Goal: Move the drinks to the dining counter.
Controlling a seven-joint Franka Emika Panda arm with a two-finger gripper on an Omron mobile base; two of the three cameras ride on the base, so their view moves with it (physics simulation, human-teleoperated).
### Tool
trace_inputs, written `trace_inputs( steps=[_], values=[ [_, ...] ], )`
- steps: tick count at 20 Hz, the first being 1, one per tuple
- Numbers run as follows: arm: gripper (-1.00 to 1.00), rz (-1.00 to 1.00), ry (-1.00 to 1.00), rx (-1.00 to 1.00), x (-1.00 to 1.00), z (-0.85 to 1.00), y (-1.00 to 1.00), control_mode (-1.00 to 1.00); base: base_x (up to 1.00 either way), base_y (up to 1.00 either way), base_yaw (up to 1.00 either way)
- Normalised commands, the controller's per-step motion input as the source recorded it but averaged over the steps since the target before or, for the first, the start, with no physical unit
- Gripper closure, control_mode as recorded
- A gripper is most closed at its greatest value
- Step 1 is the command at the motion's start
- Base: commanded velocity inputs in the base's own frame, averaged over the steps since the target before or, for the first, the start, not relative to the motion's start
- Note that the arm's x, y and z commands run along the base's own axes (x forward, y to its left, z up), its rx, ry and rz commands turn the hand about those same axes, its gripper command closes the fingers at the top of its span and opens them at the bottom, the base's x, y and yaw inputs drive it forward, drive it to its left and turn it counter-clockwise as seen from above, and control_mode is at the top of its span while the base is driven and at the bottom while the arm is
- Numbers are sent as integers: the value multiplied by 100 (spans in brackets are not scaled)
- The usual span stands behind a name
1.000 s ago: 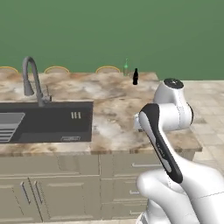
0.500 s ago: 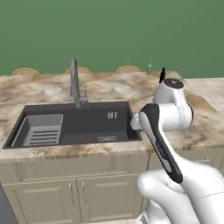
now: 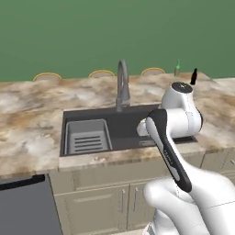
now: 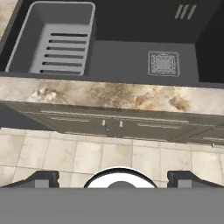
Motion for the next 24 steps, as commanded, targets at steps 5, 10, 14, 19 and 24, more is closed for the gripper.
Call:
trace_inputs(
  steps=[5, 10, 14, 19, 24],
  values=[
    [-100, 0, 0, 0, 0, 0, 0, 100, 2, 100, -18],
    [-100, 0, 0, 0, 0, 0, 0, 100, 16, 100, -12],
    [-100, 0, 0, 0, 0, 0, 0, 100, 22, 100, -10],
    [-100, 0, 0, 0, 0, 0, 0, 100, 27, 100, -7],
    [-100, 0, 0, 0, 0, 0, 0, 100, 36, 87, 1]
  ],
)
